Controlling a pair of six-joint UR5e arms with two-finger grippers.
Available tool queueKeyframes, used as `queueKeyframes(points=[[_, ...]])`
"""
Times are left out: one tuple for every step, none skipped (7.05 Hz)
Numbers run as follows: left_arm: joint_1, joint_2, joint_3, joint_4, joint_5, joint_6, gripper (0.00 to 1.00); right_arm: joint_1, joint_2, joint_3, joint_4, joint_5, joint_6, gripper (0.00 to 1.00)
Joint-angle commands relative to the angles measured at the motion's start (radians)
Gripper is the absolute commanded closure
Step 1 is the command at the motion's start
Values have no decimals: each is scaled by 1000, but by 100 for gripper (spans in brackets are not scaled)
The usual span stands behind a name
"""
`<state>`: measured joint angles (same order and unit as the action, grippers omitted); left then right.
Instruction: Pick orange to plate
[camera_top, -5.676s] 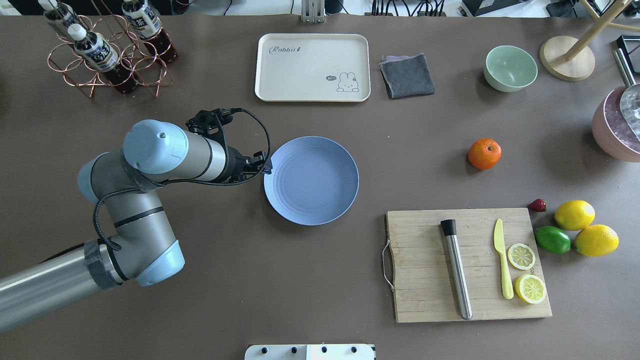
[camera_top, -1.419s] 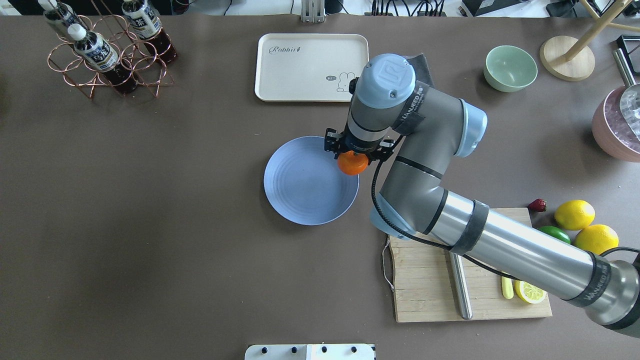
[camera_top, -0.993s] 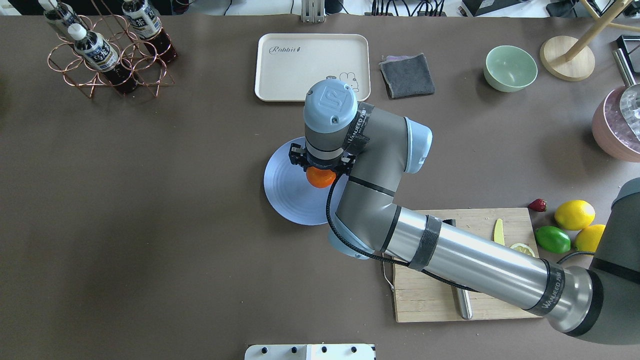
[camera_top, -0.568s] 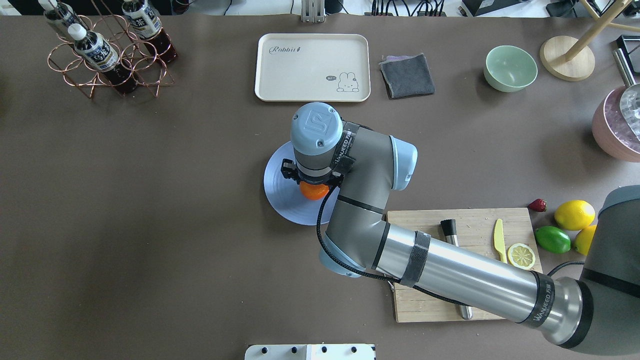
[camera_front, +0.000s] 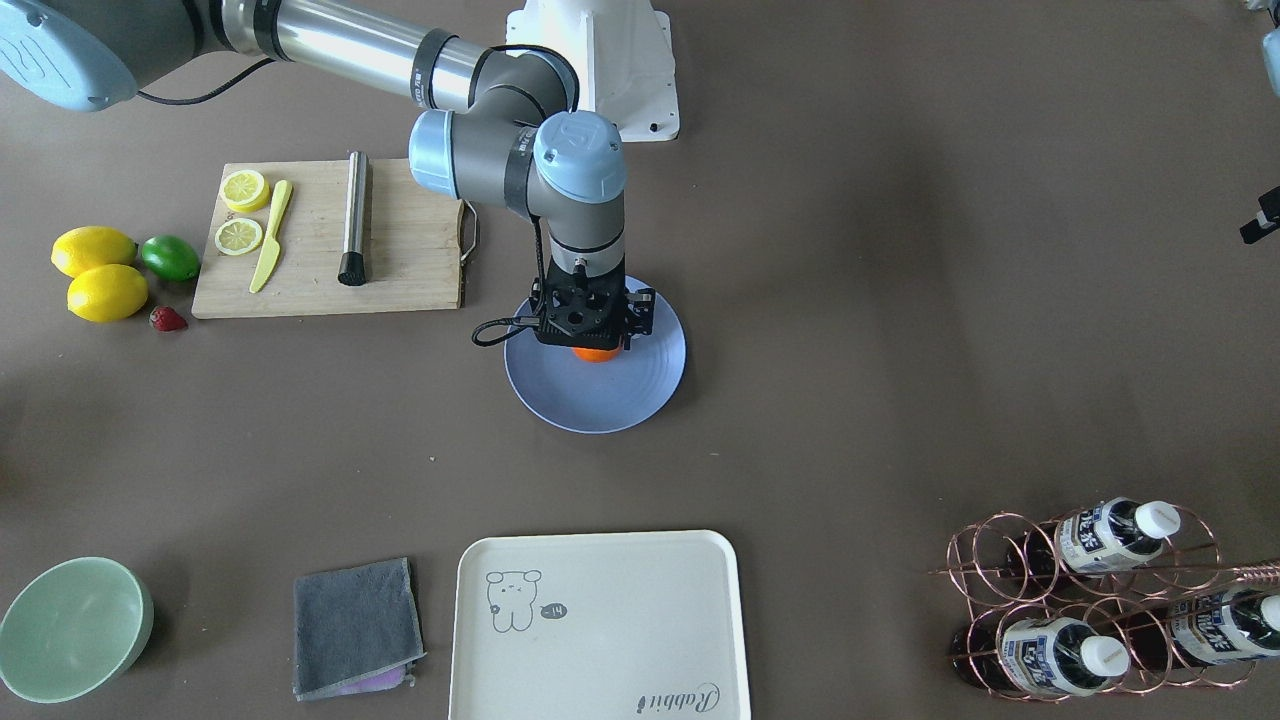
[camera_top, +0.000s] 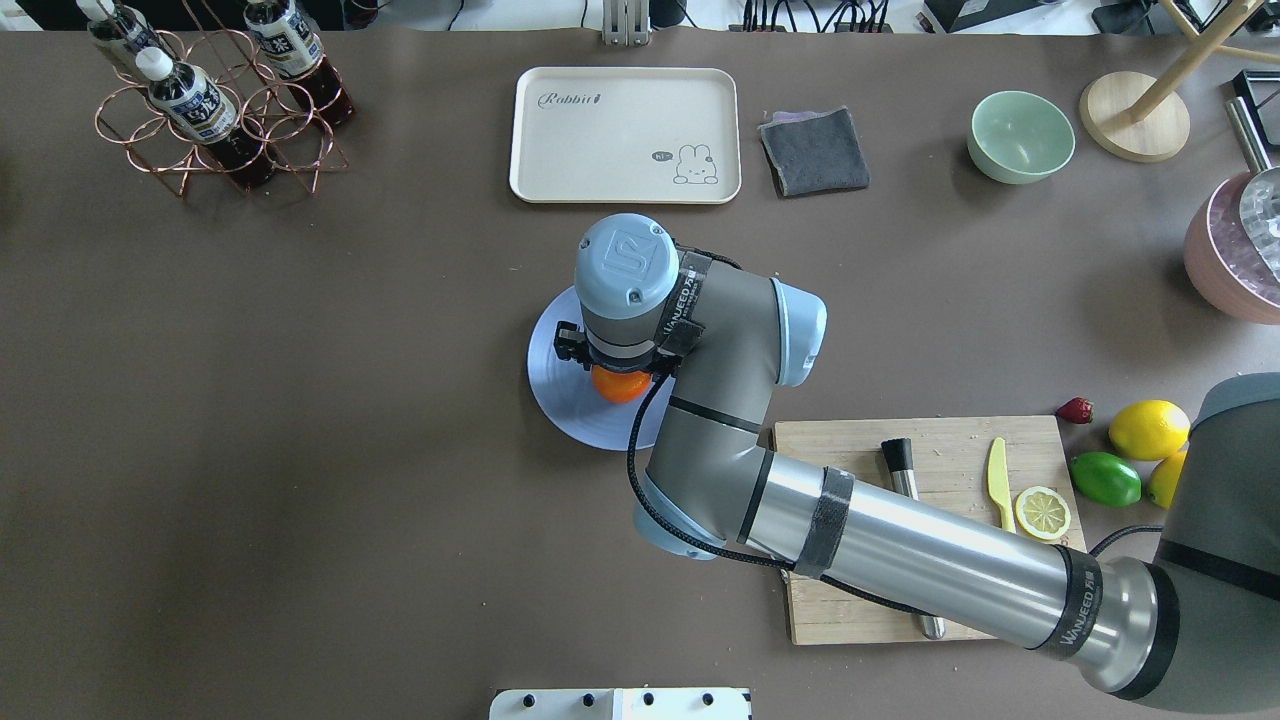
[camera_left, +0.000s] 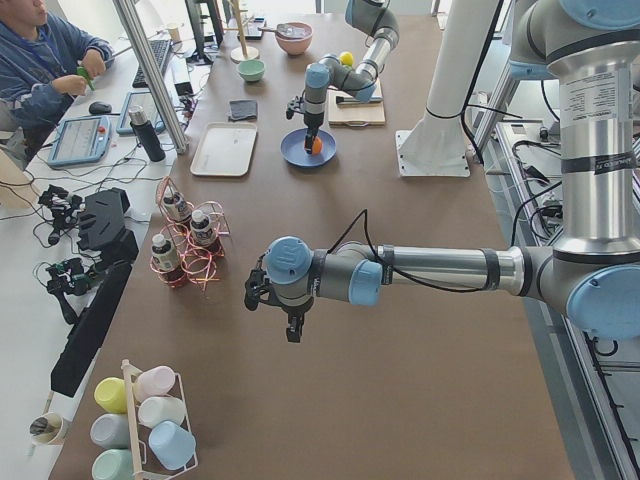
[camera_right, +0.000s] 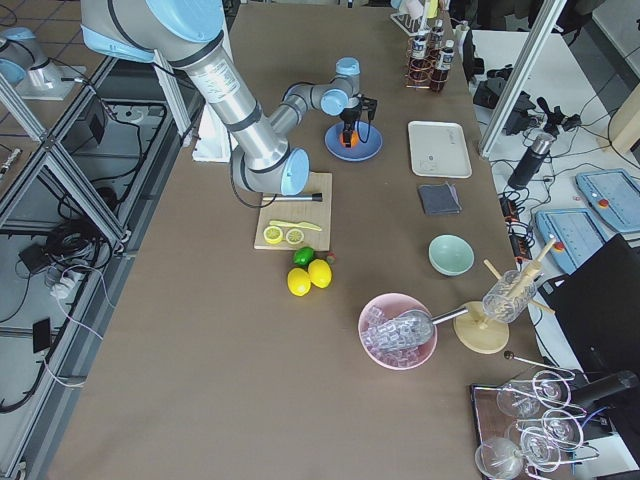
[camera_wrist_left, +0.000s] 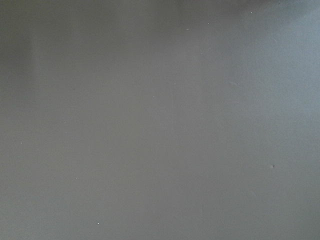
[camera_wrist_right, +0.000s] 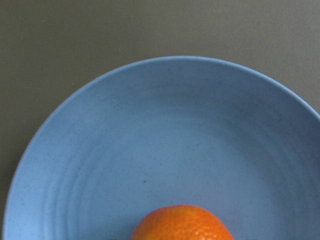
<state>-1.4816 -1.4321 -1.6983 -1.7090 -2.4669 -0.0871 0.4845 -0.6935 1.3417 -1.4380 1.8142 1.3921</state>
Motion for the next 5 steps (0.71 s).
queueKeyframes(points=[[-14, 24, 9, 6, 2, 1, 2, 67, -7, 16, -7, 35, -69, 0], [-29, 30, 9, 8, 3, 3, 2, 150, -21, 19, -19, 125, -167, 0], [-35, 29, 9, 14, 3, 3, 2, 240, -59, 20, -25, 201, -291, 0], [-31, 27, 8, 29, 3, 3, 2, 331, -123, 31, -25, 245, -450, 0], [-23, 27, 6, 47, 5, 3, 2, 417, -188, 51, -27, 290, -582, 0]])
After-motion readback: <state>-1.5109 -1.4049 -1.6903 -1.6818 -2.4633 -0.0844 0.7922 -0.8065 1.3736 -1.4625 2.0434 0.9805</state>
